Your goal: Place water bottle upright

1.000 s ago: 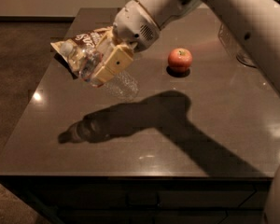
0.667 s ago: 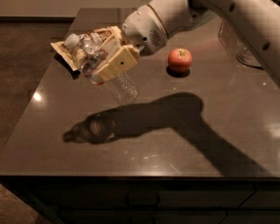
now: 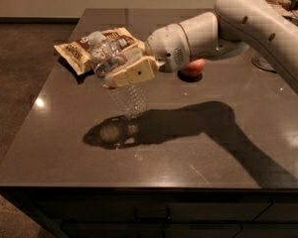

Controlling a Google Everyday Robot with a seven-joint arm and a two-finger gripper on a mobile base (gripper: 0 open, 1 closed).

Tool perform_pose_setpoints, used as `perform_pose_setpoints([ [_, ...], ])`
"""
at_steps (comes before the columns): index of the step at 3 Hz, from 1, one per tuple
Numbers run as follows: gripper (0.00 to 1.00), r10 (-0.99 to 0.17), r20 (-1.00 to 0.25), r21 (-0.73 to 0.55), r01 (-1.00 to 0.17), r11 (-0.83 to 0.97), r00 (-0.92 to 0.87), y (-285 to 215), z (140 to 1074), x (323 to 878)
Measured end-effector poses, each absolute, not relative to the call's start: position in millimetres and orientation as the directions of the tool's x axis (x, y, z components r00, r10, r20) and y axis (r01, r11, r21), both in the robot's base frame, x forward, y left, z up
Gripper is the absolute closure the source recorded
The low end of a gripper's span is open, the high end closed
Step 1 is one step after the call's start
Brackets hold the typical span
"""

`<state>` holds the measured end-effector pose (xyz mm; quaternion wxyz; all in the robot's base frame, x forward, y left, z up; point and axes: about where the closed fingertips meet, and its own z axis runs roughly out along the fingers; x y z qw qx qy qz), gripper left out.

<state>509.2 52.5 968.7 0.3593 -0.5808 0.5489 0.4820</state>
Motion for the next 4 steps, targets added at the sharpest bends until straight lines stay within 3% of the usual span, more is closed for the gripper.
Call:
perform_pose_setpoints([
  [2,1.00,-0.080,-0.993,0.096,-0.990,-0.105,-0.088,50,963,517],
  [4,1.00,0.047,-0.998,0.045,-0.995,-0.091,-0.049,49,953,519],
])
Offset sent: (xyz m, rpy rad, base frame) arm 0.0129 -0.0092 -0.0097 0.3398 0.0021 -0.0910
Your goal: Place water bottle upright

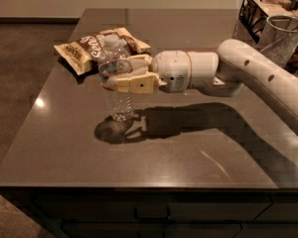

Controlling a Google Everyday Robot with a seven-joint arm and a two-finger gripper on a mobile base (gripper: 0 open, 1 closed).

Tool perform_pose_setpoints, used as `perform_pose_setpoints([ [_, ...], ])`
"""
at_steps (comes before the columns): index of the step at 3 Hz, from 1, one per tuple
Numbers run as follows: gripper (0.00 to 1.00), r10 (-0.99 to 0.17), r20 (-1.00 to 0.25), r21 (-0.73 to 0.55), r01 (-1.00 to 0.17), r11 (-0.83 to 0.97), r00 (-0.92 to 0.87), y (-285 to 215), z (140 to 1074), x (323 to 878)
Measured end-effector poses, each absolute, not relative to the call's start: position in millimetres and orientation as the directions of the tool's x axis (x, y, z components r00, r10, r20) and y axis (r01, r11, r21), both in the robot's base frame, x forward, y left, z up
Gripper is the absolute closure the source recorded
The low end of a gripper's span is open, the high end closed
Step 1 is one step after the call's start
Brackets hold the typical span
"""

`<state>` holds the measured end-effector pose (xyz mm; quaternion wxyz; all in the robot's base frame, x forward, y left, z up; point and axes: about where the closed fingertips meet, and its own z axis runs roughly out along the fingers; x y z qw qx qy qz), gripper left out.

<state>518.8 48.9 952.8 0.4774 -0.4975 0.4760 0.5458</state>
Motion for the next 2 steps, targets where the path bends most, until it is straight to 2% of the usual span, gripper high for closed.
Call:
perform_pose_setpoints([
  [1,0.86,0.064,-0.998,0.019,-0.996,-0.086,-0.025,47.7,944.4,520.9],
  [2,0.63,0.077,-0.997,-0.003,-0.996,-0.084,-0.003,46.8,936.5,523.0],
])
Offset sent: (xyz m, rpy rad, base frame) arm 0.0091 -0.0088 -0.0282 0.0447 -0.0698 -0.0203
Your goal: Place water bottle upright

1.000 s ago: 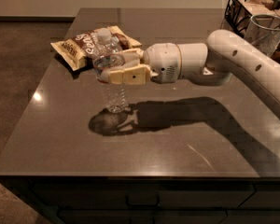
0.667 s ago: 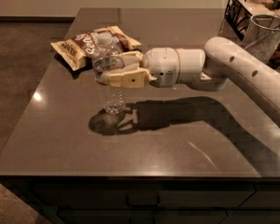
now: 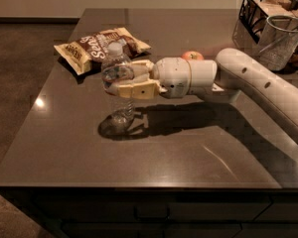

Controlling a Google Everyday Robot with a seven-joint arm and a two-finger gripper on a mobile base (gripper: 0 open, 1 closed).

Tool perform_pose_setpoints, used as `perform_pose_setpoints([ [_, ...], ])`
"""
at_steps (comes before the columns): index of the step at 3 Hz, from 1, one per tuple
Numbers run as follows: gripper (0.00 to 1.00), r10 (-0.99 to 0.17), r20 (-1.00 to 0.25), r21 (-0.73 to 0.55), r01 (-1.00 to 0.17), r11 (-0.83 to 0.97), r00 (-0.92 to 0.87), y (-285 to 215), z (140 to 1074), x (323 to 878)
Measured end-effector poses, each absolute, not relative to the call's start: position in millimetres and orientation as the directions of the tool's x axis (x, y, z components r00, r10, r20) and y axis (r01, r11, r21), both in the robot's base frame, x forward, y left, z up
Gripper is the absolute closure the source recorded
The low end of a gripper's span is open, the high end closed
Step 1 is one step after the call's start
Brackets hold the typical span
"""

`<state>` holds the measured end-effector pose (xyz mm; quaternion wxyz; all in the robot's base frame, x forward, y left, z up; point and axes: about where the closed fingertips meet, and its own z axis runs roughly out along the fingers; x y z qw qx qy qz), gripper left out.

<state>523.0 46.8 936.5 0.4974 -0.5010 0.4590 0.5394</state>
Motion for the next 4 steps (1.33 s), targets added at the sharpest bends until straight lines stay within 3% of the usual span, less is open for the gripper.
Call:
perform_pose_setpoints([
  [2,0.17,0.076,-0.997,-0.017,-0.996,-0.092,0.010,49.7,930.8,523.2],
  [3,0.00,0.076,-0.997,-0.018,-0.995,-0.096,0.011,52.1,931.7,522.2],
  [4,0.00,0.076,-0.997,-0.018,-0.995,-0.097,0.011,52.2,931.8,522.1],
])
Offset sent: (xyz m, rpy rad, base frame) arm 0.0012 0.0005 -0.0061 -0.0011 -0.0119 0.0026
